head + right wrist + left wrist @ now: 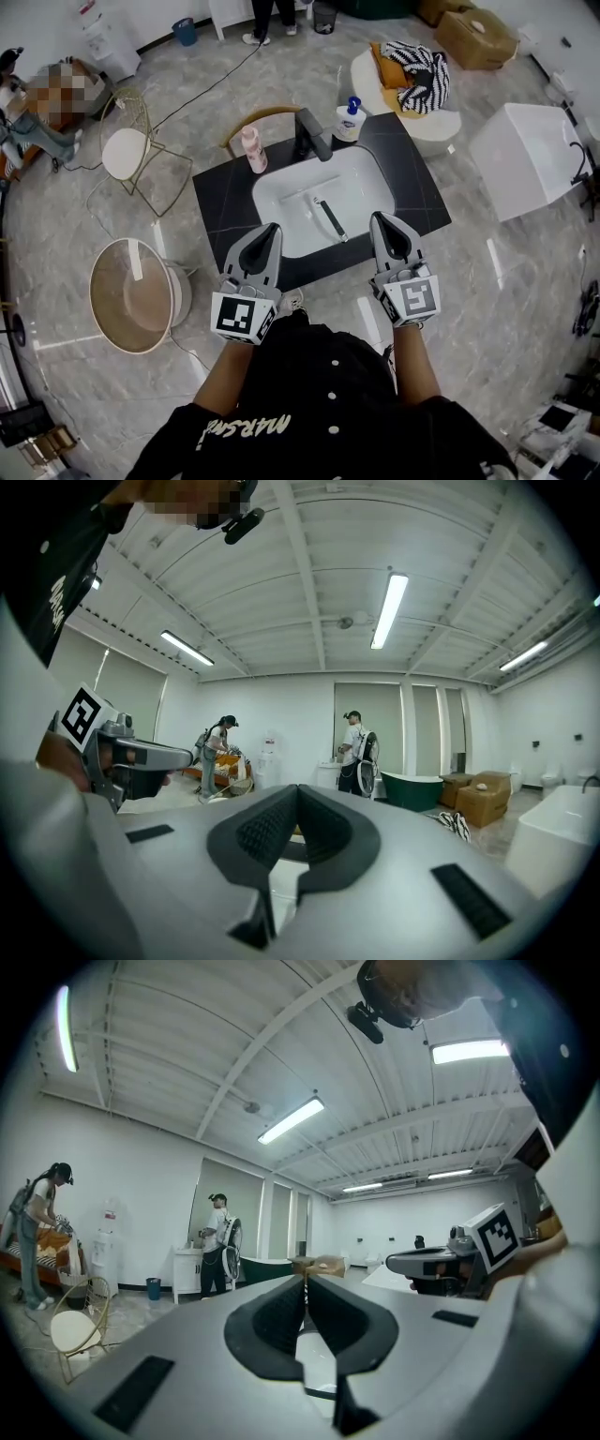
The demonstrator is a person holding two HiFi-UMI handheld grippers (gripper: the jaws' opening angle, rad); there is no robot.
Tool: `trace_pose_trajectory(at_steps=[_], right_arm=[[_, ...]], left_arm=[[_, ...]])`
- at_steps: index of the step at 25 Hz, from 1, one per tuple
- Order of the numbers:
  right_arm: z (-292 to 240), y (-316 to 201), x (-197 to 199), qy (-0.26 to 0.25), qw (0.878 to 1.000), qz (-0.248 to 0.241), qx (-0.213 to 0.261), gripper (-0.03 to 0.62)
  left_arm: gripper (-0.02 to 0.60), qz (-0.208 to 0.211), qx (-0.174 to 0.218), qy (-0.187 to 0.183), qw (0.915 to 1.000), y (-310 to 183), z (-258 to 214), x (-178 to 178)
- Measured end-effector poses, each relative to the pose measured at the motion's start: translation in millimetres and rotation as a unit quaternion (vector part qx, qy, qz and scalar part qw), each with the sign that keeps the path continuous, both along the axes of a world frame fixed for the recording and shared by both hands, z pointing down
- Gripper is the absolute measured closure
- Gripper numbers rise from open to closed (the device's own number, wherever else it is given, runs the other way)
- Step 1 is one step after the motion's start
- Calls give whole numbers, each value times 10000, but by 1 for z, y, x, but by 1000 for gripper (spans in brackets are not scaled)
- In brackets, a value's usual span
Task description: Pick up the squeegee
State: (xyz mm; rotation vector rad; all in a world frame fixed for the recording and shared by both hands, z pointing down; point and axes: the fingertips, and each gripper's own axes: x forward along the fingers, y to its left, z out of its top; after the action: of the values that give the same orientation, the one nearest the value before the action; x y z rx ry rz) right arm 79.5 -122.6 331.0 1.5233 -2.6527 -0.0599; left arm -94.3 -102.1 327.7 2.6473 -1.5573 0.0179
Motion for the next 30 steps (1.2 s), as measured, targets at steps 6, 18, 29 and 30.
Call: trace_pose_trajectory(at_steps=[6,18,29,30], right_arm=[[-2,-32,-13,93,9999,76,-22,599],[23,-72,-10,251,9986,-123,-445,597],[113,-114,-15,572,9884,-358,-1363,597],[125,-118,-16,595,9865,-385,-1477,595]], left_arm=[[563,198,-34,64,9998,-27,-5,-7],[563,-105,-407,52,9991,-63,14,-3],[563,-171,-973,-32,9951,-91,73,18],[563,-164,-1015,-38,9947,-93,80,20]])
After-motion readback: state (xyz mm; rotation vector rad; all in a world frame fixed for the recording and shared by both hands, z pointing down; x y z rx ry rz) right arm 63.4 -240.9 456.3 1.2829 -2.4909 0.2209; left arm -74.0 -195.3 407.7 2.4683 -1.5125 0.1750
